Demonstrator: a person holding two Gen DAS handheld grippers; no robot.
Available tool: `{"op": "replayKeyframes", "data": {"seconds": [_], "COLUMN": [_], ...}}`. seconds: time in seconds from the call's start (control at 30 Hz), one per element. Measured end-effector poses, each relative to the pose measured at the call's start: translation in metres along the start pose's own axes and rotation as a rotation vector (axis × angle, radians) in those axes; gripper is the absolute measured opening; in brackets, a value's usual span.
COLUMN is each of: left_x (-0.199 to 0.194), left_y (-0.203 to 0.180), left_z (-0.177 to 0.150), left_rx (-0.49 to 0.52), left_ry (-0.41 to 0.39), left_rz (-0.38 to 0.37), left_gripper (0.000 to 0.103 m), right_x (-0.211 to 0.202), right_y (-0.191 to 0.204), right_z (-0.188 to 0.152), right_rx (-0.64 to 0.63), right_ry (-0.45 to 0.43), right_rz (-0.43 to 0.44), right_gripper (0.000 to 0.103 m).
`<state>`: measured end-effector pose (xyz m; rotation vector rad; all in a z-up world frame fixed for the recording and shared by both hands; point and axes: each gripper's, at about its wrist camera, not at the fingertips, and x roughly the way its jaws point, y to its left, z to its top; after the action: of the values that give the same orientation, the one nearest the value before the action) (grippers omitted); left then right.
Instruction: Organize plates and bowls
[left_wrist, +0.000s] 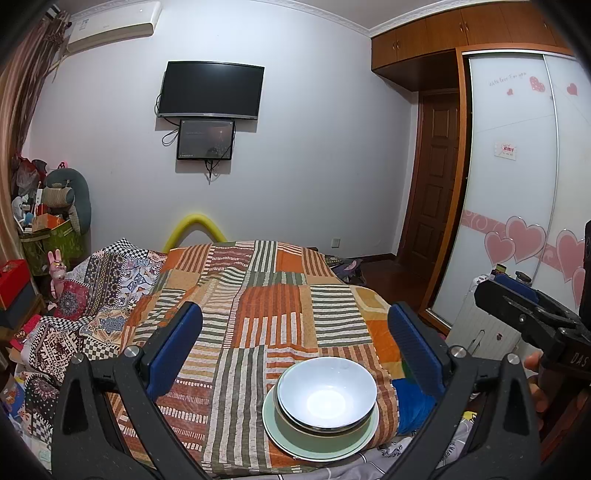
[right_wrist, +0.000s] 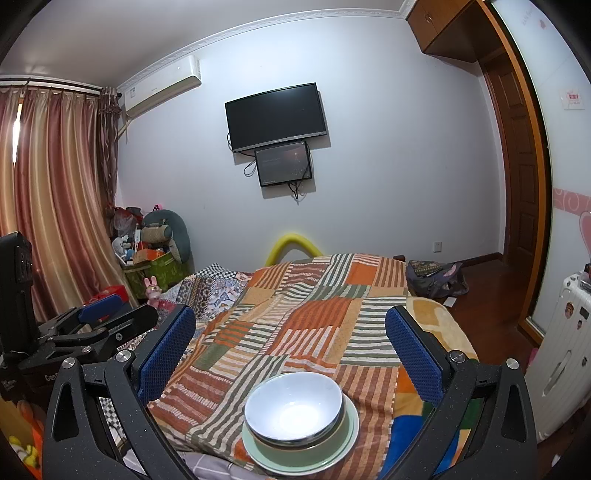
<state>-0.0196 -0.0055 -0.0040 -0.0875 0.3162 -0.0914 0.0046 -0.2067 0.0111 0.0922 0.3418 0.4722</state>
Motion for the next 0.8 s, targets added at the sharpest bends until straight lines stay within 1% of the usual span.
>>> {"op": "replayKeyframes", "data": {"seconds": [0.47, 0.8], "left_x": [-0.0012, 0.0024], "left_y": [-0.0044, -0.0032], "left_z": [-0.0003, 0.0000], "left_rx": [0.009, 0.001], "left_ry": [-0.006, 0.000], "left_rz": [-0.003, -0.022], "left_gripper": [0.102, 0.102], "right_x": [-0.0024, 0.0007], "right_y": [-0.0009, -0.0028], "right_z": [0.0019, 0.0037], "right_rx": [-0.004, 0.002], "right_ry": [-0.001, 0.004], "right_rz": [0.002, 0.000], "right_gripper": [0.102, 0.102]}}
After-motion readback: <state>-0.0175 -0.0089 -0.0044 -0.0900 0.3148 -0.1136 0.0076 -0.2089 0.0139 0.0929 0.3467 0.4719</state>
